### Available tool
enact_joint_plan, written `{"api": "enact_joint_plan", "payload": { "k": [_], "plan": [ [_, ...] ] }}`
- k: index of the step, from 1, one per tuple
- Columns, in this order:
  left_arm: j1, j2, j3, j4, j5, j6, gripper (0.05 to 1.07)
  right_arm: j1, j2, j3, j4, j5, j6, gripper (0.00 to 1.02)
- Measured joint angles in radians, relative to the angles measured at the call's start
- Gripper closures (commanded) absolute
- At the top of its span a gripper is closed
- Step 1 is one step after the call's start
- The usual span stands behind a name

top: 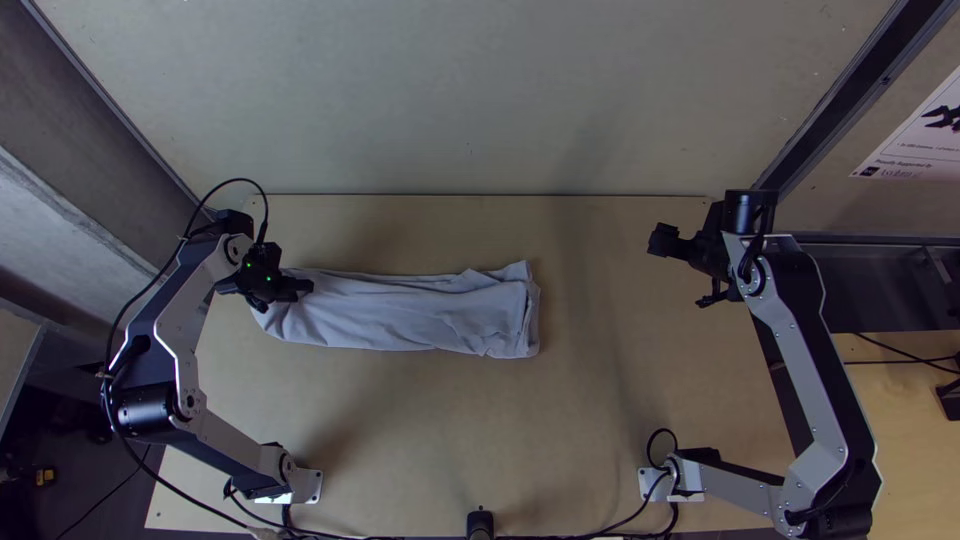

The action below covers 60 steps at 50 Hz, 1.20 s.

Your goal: Fold the t-shirt

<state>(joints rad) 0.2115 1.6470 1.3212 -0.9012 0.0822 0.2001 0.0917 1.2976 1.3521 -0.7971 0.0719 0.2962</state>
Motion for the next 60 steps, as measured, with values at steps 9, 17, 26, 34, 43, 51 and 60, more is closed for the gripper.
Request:
{"api": "enact_joint_plan", "payload": {
  "k": [9,17,26,34,43,51,60],
  "plan": [
    [-0.086,-0.058,0.05,-0.07,-0.079,-0.002,1.05,0.0,0.0,-0.002,0.0,0.0,0.0,0.03],
    [-0.195,-0.084,0.093,-0.122,-0.19,-0.021,1.05,-0.001,0.0,-0.008,0.0,0.0,0.0,0.03],
    [-0.301,-0.085,0.148,-0.178,-0.216,-0.061,1.05,-0.011,0.0,-0.023,0.001,0.001,0.0,0.03],
    [-0.404,-0.069,0.246,-0.257,-0.227,-0.12,1.05,-0.024,-0.001,-0.032,0.002,0.004,0.0,0.03],
    [-0.541,0.021,0.411,-0.344,-0.242,-0.195,1.05,-0.031,-0.001,-0.045,0.003,0.004,0.0,0.03],
    [-0.67,0.121,0.5,-0.37,-0.284,-0.254,1.05,-0.041,-0.001,-0.045,0.004,0.004,0.0,0.03],
    [-0.781,0.261,0.607,-0.415,-0.304,-0.309,1.05,-0.045,-0.001,-0.051,0.005,0.003,0.0,0.03]
  ]
}}
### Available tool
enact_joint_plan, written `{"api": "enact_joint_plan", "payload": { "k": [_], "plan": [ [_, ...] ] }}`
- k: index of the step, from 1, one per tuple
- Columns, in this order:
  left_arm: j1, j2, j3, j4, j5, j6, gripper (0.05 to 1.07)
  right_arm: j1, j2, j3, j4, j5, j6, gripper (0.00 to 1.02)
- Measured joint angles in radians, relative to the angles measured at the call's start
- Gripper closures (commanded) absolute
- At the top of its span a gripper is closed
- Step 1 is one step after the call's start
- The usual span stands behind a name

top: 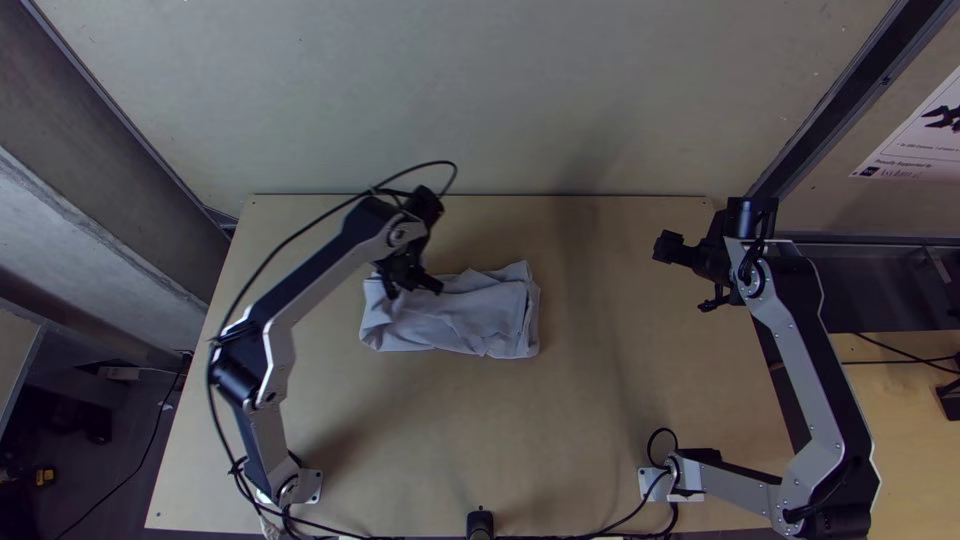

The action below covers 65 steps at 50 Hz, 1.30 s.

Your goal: Fold the t-shirt

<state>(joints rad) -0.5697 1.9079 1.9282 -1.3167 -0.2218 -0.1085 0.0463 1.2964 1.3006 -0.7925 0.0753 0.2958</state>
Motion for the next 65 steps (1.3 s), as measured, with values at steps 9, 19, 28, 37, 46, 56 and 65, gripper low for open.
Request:
{"api": "enact_joint_plan", "payload": {
  "k": [9,19,28,37,46,56,65],
  "plan": [
    [-0.069,0.154,0.174,-0.074,0.005,-0.051,1.04,-0.01,0.0,-0.014,0.005,0.0,0.0,0.03],
    [-0.127,0.268,0.301,-0.08,0.057,-0.092,1.04,-0.018,-0.004,-0.043,0.006,0.0,0.0,0.03],
    [-0.185,0.328,0.329,-0.074,0.064,-0.102,1.04,-0.023,-0.021,-0.079,0.006,0.0,0.0,0.03],
    [-0.223,0.38,0.341,-0.025,0.07,-0.11,0.92,-0.023,-0.031,-0.139,0.032,0.0,0.0,0.03],
    [-0.238,0.41,0.374,0.098,0.101,-0.144,0.09,-0.014,-0.059,-0.23,0.083,0.002,0.0,0.03],
    [-0.281,0.41,0.392,0.279,0.136,-0.268,0.1,0.021,-0.076,-0.317,0.133,0.004,0.0,0.03],
    [-0.281,0.379,0.41,0.318,0.41,-0.448,0.1,0.051,-0.076,-0.353,0.156,0.004,0.0,0.03]
  ]
}}
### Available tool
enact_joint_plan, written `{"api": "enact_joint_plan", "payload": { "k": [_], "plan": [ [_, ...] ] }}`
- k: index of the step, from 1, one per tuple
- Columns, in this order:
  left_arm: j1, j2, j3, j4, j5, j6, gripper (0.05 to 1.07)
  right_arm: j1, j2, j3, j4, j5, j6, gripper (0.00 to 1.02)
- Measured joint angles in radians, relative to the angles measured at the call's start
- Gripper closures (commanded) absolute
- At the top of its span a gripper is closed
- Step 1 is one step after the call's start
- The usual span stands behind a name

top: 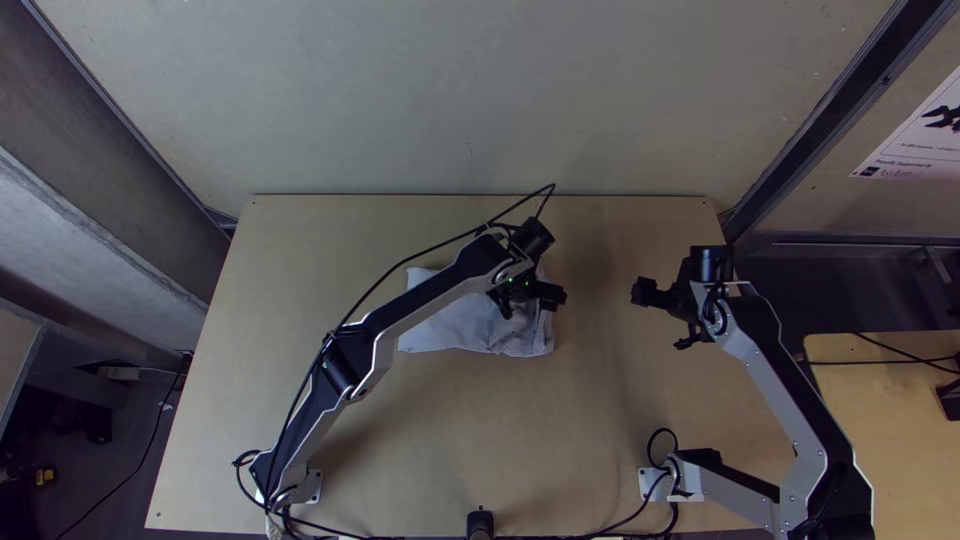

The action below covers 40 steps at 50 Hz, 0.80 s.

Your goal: Fold the t-shirt

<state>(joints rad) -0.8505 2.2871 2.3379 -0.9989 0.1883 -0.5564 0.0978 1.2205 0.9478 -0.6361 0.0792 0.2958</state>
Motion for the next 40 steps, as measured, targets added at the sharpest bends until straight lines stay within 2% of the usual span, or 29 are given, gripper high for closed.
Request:
{"api": "enact_joint_plan", "payload": {
  "k": [6,10,16,27,35,40],
  "plan": [
    [0.024,-0.034,0.008,-0.021,0.169,-0.089,0.1,0.005,-0.005,-0.013,0.005,0.0,0.0,0.03],
    [0.045,-0.053,0.008,-0.024,0.209,-0.125,0.1,0.011,-0.009,-0.024,0.008,0.0,0.0,0.03],
    [0.075,-0.079,0.008,-0.024,0.219,-0.124,0.1,0.02,-0.013,-0.039,0.02,0.0,0.0,0.03],
    [0.102,-0.141,-0.05,-0.052,0.093,-0.009,0.1,0.001,-0.016,-0.014,0.045,0.0,-0.025,0.03],
    [0.143,-0.249,-0.116,-0.065,-0.085,0.096,0.1,-0.036,-0.027,0.089,0.074,0.0,-0.119,0.03],
    [0.202,-0.346,-0.145,-0.064,-0.139,0.157,0.1,-0.049,-0.05,0.163,0.079,0.0,-0.166,0.03]
  ]
}}
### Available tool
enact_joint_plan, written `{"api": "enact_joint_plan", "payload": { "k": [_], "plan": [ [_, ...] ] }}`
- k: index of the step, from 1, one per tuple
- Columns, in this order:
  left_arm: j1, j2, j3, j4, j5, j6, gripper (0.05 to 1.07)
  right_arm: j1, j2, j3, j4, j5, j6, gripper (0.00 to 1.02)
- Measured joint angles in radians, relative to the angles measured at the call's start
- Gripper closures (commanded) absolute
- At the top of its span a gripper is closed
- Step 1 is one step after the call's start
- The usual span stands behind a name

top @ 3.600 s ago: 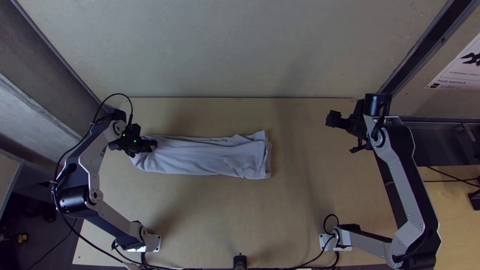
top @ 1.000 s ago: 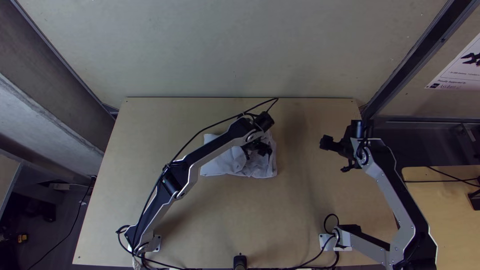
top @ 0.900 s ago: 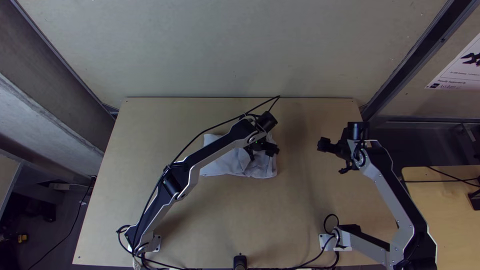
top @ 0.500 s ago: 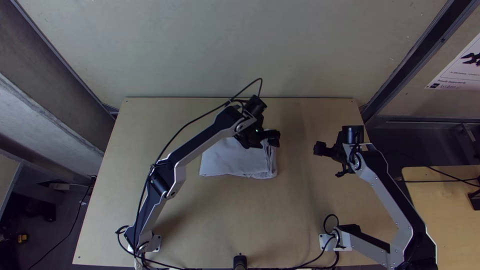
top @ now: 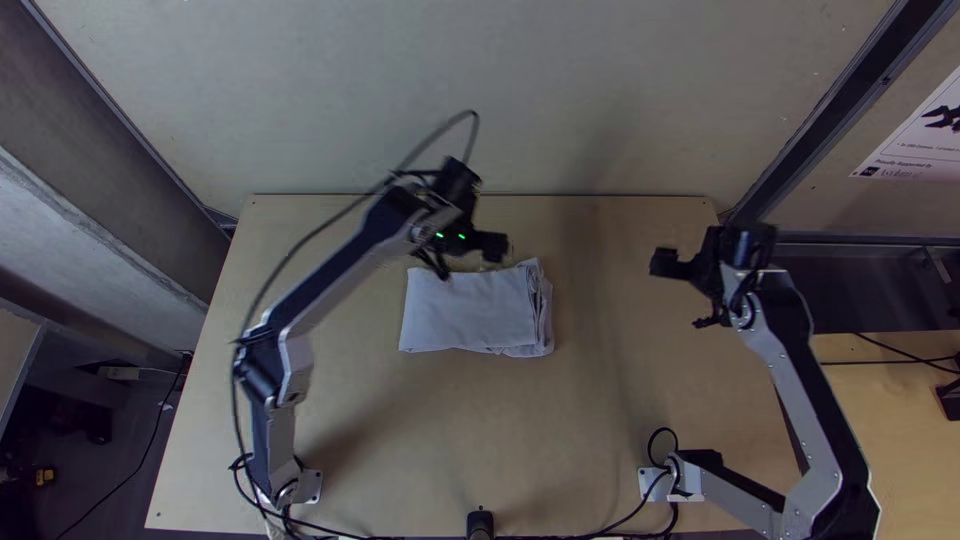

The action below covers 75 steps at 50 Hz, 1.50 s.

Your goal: Fold the t-shirt

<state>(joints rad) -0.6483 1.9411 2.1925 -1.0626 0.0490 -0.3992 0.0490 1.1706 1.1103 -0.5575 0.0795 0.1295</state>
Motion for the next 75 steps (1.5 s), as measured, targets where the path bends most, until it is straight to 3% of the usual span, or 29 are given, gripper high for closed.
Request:
{"api": "enact_joint_plan", "payload": {
  "k": [12,22,49,75],
  "plan": [
    [0.189,-0.276,-0.089,0.068,-0.107,0.13,0.1,-0.005,-0.124,0.13,0.026,0.0,-0.103,0.03],
    [0.314,-0.522,-0.266,0.167,-0.118,0.192,0.1,-0.034,-0.285,0.146,0.073,0.0,-0.14,0.03],
    [0.613,-1.191,-0.987,0.52,-0.121,0.335,0.1,-0.059,-0.734,-0.025,0.077,0.0,-0.161,0.03],
    [0.689,-1.802,-1.502,0.699,-0.144,0.404,0.1,-0.03,-1.104,-0.224,0.078,0.0,-0.157,0.03]
  ]
}}
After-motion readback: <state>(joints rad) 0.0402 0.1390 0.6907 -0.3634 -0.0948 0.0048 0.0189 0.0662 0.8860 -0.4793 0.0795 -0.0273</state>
